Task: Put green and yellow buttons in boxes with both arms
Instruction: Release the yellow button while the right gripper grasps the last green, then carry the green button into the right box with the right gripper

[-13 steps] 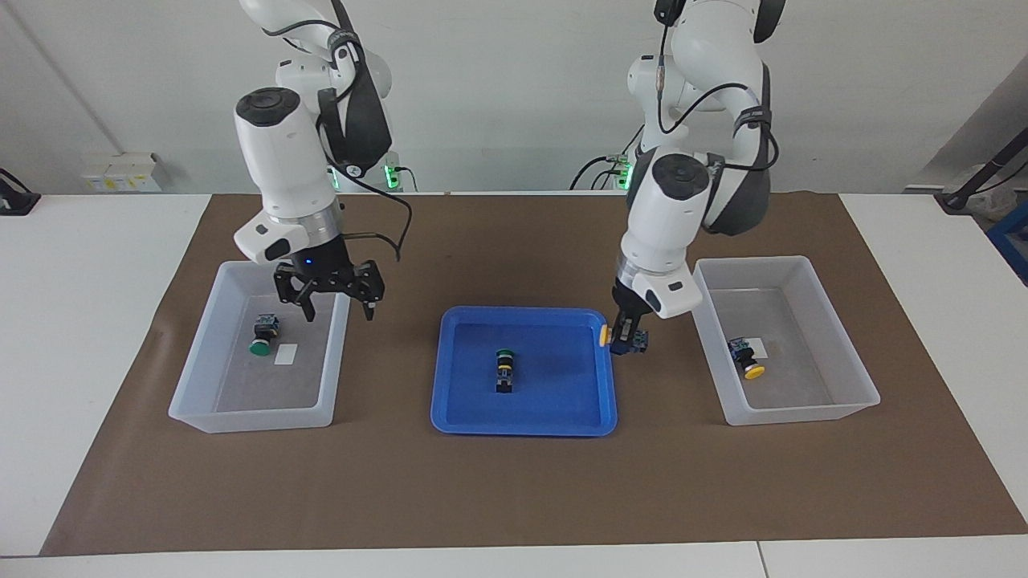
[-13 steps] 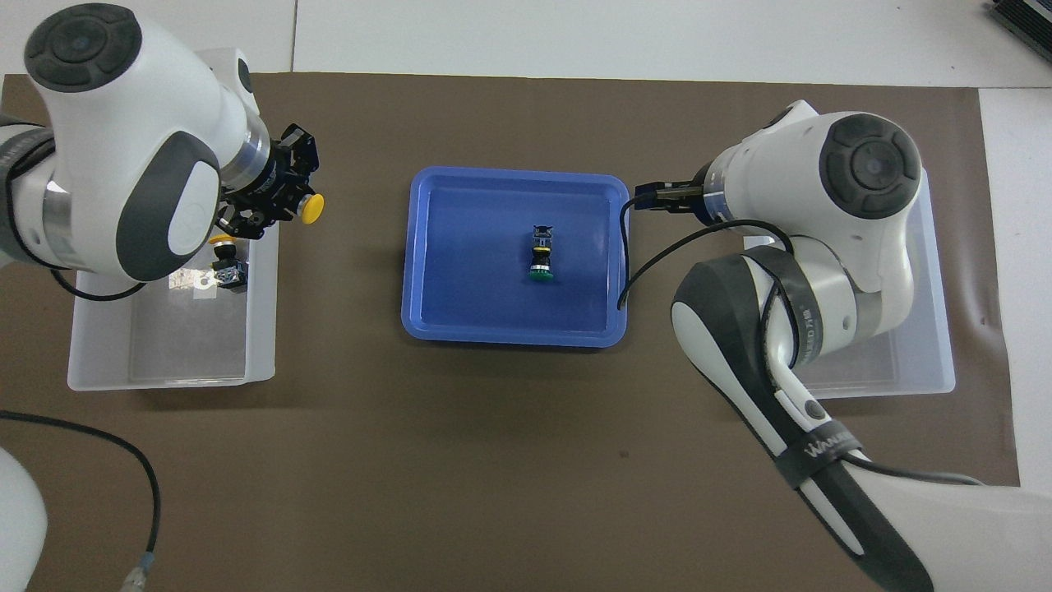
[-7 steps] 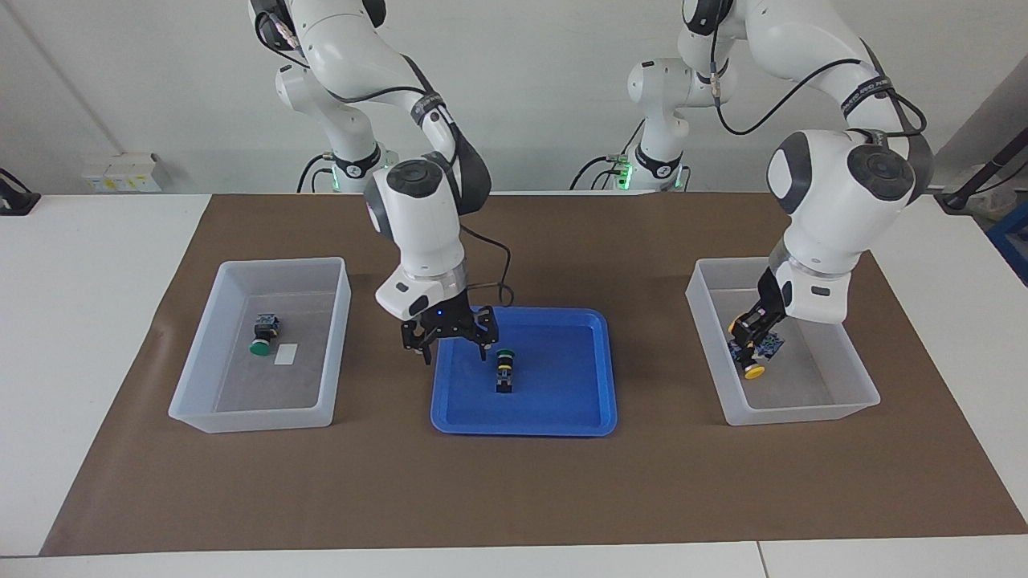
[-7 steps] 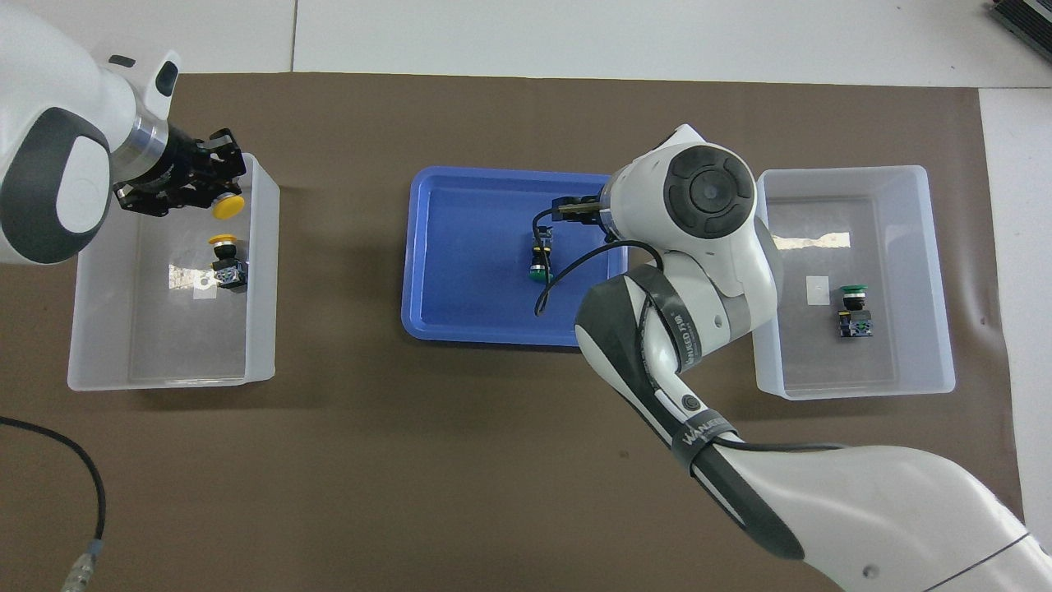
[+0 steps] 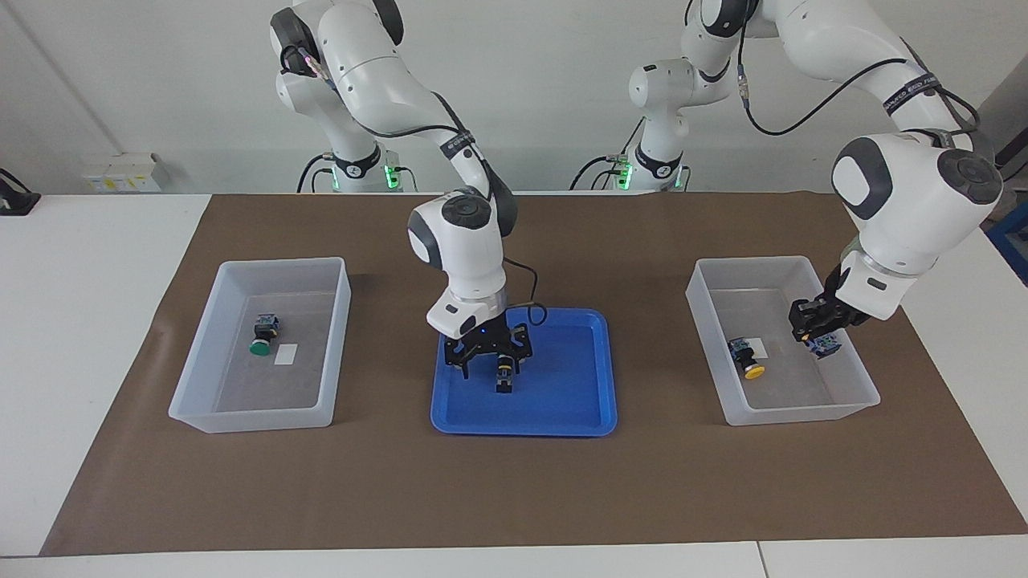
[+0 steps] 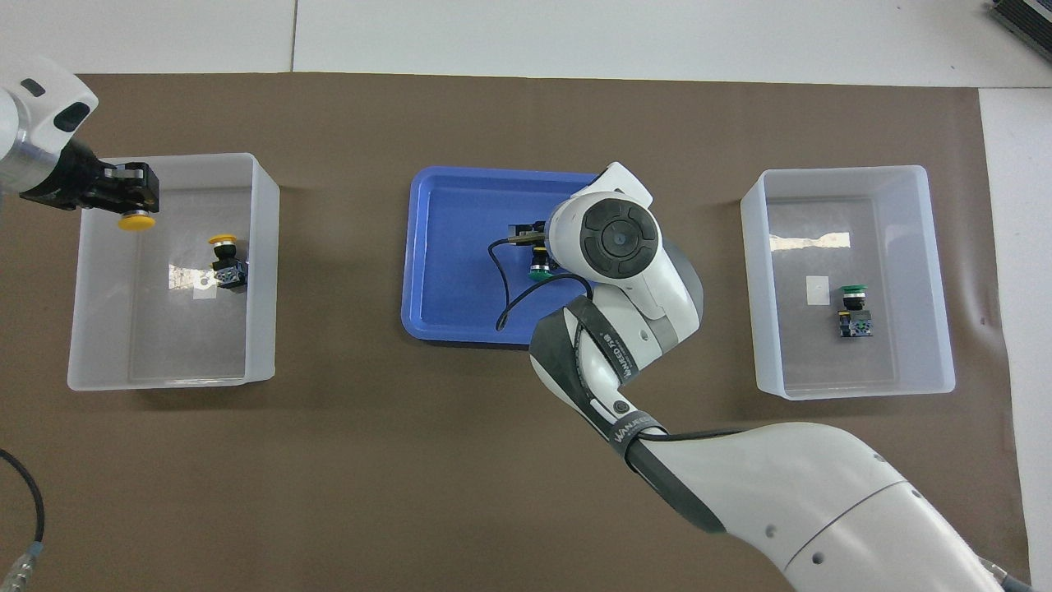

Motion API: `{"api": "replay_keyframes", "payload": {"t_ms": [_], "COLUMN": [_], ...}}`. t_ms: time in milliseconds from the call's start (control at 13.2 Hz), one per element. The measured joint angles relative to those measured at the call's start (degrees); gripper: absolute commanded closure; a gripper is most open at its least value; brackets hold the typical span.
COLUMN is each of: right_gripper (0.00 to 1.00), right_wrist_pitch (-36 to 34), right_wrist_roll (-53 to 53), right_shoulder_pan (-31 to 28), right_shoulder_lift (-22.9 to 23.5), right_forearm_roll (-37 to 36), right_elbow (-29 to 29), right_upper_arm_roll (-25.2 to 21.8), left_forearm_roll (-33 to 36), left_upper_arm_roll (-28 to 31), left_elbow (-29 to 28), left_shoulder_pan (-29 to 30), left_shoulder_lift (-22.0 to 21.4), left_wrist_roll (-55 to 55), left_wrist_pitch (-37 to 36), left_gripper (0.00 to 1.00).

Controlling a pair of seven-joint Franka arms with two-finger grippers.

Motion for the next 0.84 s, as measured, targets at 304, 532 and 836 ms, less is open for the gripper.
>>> {"api": "replay_keyframes", "payload": {"t_ms": [304,532,836], "right_gripper": [0.95,1.00,1.00], "right_wrist_pitch": [1.1,1.1,0.5], "right_wrist_roll": [0.0,0.1,0.1], "right_shoulder_pan": [0.1,0.1,-0.2], "right_shoulder_lift": [1.6,1.6,1.3], "right_forearm_roll": [-1.2,-2.3,-2.4], "right_elbow": [-0.3,-0.3,-0.3], "right_upper_arm_roll": [0.0,0.0,-0.3], "left_forearm_roll": [0.0,0.0,0.0], "left_upper_arm_roll": [0.1,0.0,-0.3], "left_elbow": [-9.6,-14.9,-19.5], "left_shoulder_pan": [3.5,4.4,4.4], "left_shoulder_lift": [-1.6,-1.6,-1.1], "left_wrist_roll": [8.8,10.4,10.4], "left_wrist_pitch": [10.0,17.3,23.5], "left_gripper": [1.00,1.00,0.52]}}
